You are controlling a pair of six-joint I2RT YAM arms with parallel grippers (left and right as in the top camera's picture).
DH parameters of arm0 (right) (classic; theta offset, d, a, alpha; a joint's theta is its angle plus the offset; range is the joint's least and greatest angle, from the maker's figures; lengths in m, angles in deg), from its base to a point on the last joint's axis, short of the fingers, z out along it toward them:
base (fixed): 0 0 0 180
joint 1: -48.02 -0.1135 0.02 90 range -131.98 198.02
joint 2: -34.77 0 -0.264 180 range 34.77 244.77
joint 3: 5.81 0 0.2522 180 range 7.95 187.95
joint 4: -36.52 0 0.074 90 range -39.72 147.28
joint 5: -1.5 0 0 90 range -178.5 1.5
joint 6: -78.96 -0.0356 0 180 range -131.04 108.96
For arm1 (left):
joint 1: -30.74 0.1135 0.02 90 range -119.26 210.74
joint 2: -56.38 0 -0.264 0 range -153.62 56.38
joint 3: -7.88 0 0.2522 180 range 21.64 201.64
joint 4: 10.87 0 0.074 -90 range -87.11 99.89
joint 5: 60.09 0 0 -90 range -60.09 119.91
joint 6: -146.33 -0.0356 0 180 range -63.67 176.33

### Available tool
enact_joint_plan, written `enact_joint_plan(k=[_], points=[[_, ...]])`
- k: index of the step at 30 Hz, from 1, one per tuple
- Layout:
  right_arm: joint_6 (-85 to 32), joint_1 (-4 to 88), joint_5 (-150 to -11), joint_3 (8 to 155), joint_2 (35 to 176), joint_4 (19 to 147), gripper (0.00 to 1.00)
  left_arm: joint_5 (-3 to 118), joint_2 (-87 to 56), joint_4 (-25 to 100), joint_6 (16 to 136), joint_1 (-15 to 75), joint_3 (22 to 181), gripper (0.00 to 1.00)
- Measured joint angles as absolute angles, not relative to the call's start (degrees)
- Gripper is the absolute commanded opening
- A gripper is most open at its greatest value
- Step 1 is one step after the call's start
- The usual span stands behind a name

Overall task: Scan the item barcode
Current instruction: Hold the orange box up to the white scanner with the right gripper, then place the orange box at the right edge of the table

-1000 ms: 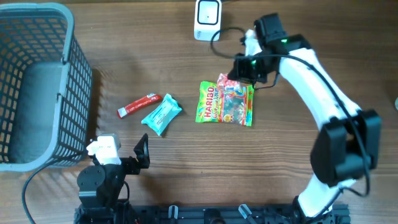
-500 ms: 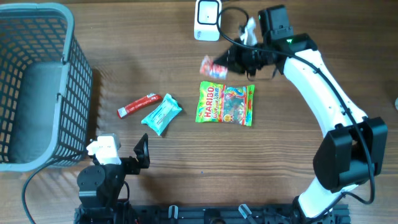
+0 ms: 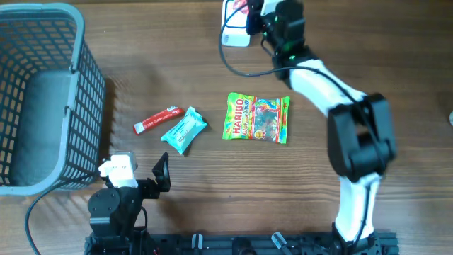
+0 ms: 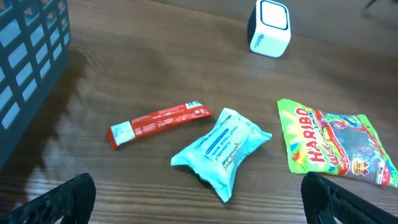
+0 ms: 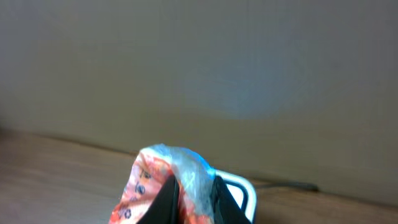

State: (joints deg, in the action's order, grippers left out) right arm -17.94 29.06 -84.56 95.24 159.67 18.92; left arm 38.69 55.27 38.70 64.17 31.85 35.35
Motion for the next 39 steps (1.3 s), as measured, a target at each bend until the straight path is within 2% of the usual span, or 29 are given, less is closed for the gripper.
enact_joint_plan(k=[5,9,15,25,28,32,39], points=[[-5.6,28.2,-85.4,94.7,169.4,-1.4,0.05,38.7,55.3,38.7,64.2,31.8,35.4,1.00],[0.8,26.4,-85.5,94.8,174.0,-8.7,0.05,38.7,55.3,38.7,64.2,31.8,35.4,1.00],[4.1,25.2,-85.6,96.5,179.6,-10.1,0.05,38.7,55.3,38.7,64.2,31.8,35.4,1.00],[11.4,25.3,-87.1,104.4,180.1,-13.3,0.04,38.7,55.3,38.7,64.2,31.8,35.4,1.00],[7.6,25.5,-92.1,104.5,179.8,-13.4,0.04,38.7,55.3,38.7,64.2,31.8,35.4,1.00],[5.1,27.5,-101.7,104.5,177.0,-7.0,0.04,38.7,55.3,38.7,64.2,31.8,35.4,1.00],[16.9,38.1,-134.8,105.3,168.7,2.0,0.04,38.7,55.3,38.7,64.2,31.8,35.4,1.00]])
